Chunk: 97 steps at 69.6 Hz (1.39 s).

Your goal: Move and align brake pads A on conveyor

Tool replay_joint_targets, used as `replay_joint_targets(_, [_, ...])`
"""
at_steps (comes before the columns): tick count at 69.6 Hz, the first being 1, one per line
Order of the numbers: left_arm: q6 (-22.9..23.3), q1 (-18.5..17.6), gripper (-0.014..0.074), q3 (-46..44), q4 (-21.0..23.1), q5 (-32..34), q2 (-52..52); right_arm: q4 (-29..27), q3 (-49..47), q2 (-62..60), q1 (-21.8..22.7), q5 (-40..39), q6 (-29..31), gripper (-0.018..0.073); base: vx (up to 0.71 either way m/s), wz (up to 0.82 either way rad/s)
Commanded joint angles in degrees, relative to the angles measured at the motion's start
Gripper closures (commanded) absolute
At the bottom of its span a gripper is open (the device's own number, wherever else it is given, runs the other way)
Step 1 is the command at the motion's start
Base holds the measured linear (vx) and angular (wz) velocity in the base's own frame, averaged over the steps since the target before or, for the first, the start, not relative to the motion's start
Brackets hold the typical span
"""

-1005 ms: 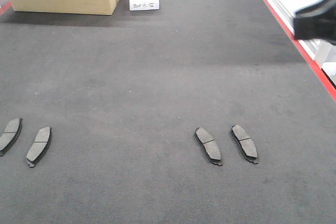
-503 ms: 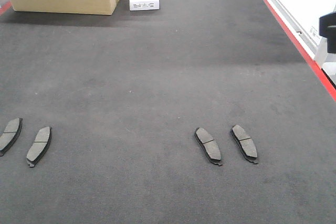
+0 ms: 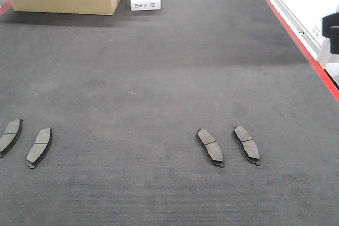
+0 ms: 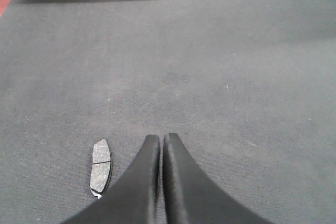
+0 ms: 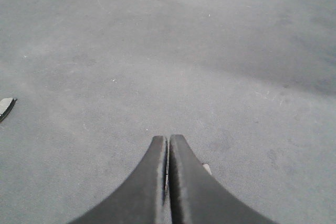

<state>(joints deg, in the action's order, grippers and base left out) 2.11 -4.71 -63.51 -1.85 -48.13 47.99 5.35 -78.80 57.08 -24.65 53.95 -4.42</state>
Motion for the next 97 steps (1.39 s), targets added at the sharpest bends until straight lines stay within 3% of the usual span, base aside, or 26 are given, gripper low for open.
replay_joint_targets(1, [0.06, -0.09, 0.0603, -1.15, 0.3, 3.39, -0.38, 0.76, -1.37, -0.56, 0.32, -3.53, -0.03, 0.0563, 0.0, 0.0])
replay_joint_targets(9, [0.06, -0.09, 0.0603, -0.65, 0.35, 3.84, -1.94, 0.76, -1.37, -0.56, 0.32, -3.6, -0.03, 0.0563, 0.0, 0.0])
replay_joint_targets(16, [0.06, -0.09, 0.0603, 3.25, 0.35, 8.92, -5.64, 0.76, -1.37, -0.56, 0.32, -3.6, -0.03, 0.0563, 0.0, 0.0])
replay_joint_targets(33, [0.17, 2.21, 0.0603, 24.09, 2.44, 28.0, -18.46, 0.76, -1.37, -0.56, 0.32, -3.54, -0.03, 0.0563, 0.0, 0.0])
replay_joint_targets(44, [0.17, 3.29, 0.0603, 36.96, 6.34, 34.34, -27.66, 0.76, -1.37, -0.56, 0.32, -3.54, -0.03, 0.0563, 0.0, 0.0])
replay_joint_targets(64, [0.17, 3.35, 0.0603, 56.53, 6.34, 45.4, -43.17, 0.76, -1.37, -0.56, 0.32, -3.54, -0.03, 0.0563, 0.0, 0.0])
replay_joint_targets(80, [0.17, 3.35, 0.0603, 66.18, 6.34, 48.64, -49.54, 0.76, -1.37, -0.56, 0.32, -3.59, -0.03, 0.0563, 0.0, 0.0])
replay_joint_targets(97, [-0.09, 3.35, 0.0603, 66.65, 4.92, 46.63, -49.45, 0.76, -1.37, -0.56, 0.32, -3.52, -0.03, 0.0563, 0.0, 0.0])
